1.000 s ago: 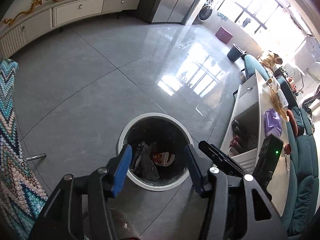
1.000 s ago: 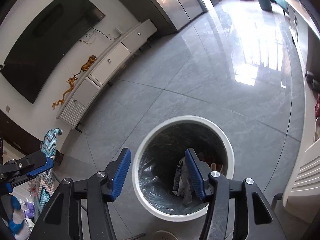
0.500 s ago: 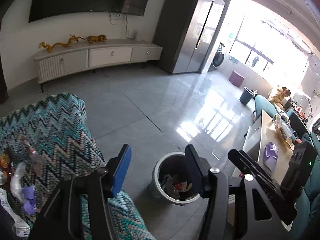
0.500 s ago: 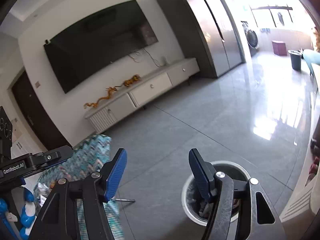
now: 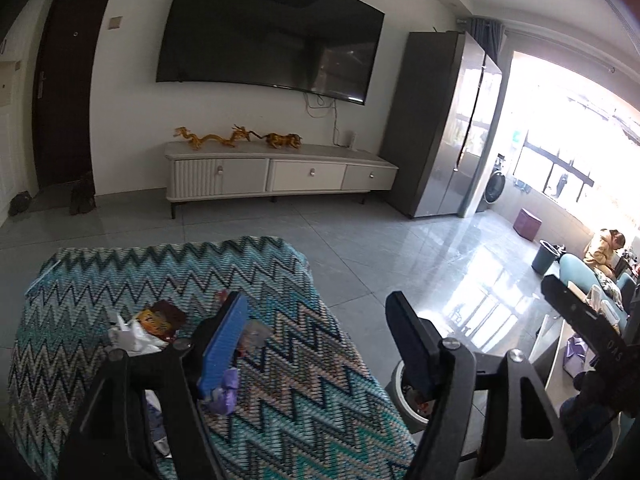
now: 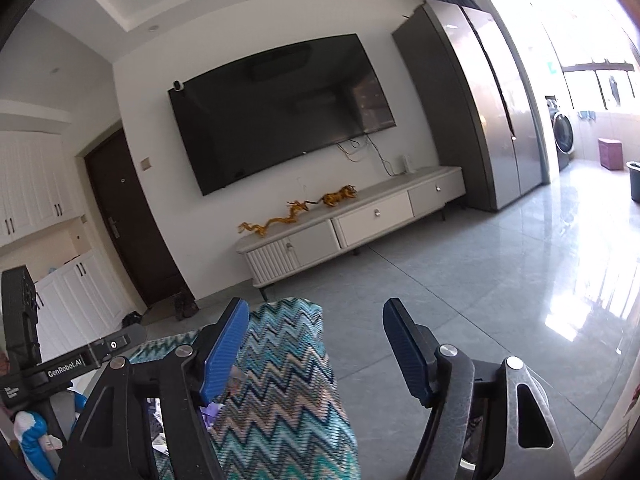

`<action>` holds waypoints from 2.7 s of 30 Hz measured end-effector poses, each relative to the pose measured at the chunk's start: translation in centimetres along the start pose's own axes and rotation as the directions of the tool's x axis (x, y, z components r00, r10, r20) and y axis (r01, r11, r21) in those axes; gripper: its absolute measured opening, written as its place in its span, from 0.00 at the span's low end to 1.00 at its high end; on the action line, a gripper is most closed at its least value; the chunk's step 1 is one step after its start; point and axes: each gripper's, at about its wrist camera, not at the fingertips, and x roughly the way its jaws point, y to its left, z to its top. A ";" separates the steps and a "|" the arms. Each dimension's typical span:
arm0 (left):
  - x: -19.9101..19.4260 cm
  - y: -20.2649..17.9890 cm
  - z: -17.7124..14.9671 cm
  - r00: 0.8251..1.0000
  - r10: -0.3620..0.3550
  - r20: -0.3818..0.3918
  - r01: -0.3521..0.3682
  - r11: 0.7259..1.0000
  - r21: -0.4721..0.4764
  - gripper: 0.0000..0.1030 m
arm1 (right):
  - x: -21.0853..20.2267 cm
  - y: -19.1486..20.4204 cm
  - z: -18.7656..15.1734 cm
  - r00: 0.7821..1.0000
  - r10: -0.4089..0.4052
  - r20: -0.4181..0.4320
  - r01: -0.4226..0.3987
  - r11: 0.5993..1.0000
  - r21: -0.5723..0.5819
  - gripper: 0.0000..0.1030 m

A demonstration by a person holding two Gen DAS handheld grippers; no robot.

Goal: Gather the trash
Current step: 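Move both open tools back over the blanket, then grasp the purple bag with the right tool while the left tool grasps the white milk carton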

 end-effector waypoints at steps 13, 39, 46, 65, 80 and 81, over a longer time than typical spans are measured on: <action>-6.8 10.2 -1.3 0.937 0.330 0.117 -0.317 0.942 -0.114 0.75 | 1.1 5.1 -1.7 0.999 0.037 -0.009 -0.037 0.998 -0.050 0.77; -2.4 17.8 -8.6 0.938 0.340 -0.075 -0.347 0.896 -0.277 0.75 | 5.0 13.9 -6.0 0.998 0.050 -0.040 -0.056 0.983 -0.174 1.00; 2.8 17.3 -11.2 0.934 0.292 -0.207 -0.339 0.905 -0.255 0.75 | 8.1 14.4 -8.1 0.985 0.049 -0.164 -0.079 0.980 -0.181 1.00; 5.6 21.1 -14.1 0.954 0.113 -0.276 -0.218 0.897 -0.384 0.77 | 19.8 15.3 -15.9 0.833 0.125 -0.539 -0.201 0.976 -0.085 0.93; 3.9 23.3 -16.1 0.953 0.022 -0.303 -0.170 0.866 -0.470 0.76 | 23.7 15.2 -18.9 0.754 0.181 -0.632 -0.242 0.970 -0.012 0.53; 4.0 23.2 -16.1 0.951 0.027 -0.307 -0.174 0.868 -0.464 0.76 | 23.8 15.1 -19.0 0.752 0.180 -0.633 -0.241 0.971 -0.010 0.52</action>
